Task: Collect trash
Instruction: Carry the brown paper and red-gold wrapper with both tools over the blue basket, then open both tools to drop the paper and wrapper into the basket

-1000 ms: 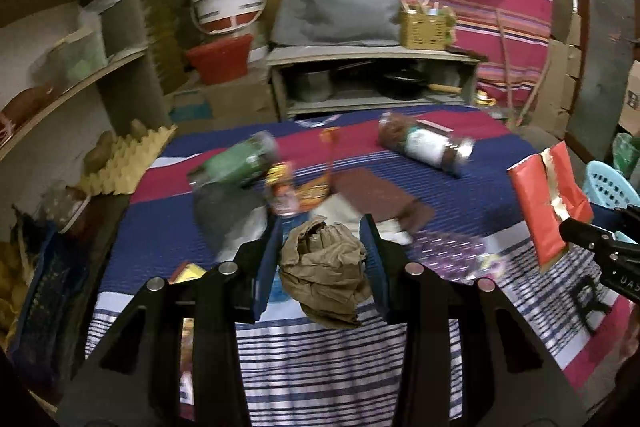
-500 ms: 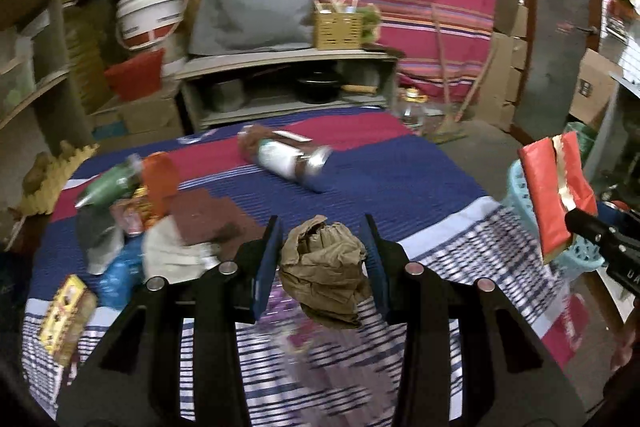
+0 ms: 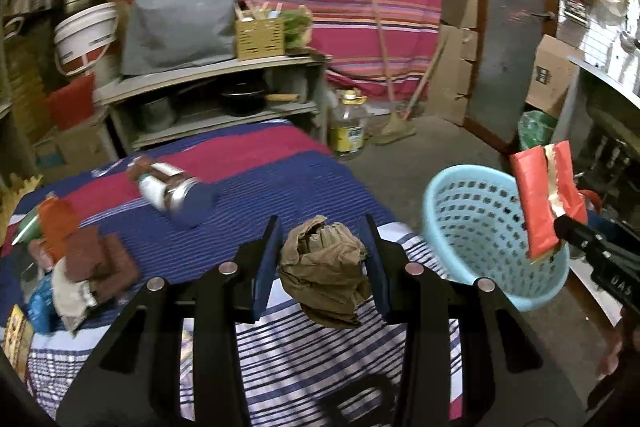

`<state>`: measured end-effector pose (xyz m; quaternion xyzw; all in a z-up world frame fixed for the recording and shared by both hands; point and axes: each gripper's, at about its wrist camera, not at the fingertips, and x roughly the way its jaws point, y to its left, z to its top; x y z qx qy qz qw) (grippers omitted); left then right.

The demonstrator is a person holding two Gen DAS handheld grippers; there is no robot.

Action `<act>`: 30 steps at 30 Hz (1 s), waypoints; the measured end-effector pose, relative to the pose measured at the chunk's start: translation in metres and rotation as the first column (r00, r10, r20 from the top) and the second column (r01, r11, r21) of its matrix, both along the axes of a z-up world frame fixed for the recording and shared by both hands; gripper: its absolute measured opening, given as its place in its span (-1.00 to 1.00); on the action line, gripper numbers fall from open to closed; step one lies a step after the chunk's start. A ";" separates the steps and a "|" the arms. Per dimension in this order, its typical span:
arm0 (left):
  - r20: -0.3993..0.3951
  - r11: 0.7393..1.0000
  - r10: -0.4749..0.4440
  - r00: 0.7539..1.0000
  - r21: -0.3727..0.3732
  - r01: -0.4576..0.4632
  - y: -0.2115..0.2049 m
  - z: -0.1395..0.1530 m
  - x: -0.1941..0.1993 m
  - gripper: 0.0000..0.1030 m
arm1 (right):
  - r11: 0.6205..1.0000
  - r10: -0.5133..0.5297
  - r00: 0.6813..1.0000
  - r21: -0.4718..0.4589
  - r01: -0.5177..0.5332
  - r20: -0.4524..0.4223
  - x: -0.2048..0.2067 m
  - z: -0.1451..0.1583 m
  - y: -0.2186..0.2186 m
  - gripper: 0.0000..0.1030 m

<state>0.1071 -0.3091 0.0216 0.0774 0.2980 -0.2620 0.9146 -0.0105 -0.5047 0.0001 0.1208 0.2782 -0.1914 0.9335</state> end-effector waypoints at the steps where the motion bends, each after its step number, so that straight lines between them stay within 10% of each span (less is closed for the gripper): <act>1: 0.001 1.000 -0.017 1.000 -0.002 0.017 -0.011 0.000 -0.001 -0.24 | 1.000 -0.009 1.000 -0.001 0.009 -0.002 -0.001 -0.001 -0.004 -0.14; 30: -0.032 0.970 -0.243 0.969 -0.021 0.242 -0.180 -0.012 0.005 -0.09 | 0.983 -0.177 0.984 0.042 0.176 0.014 -0.020 -0.022 -0.083 -0.15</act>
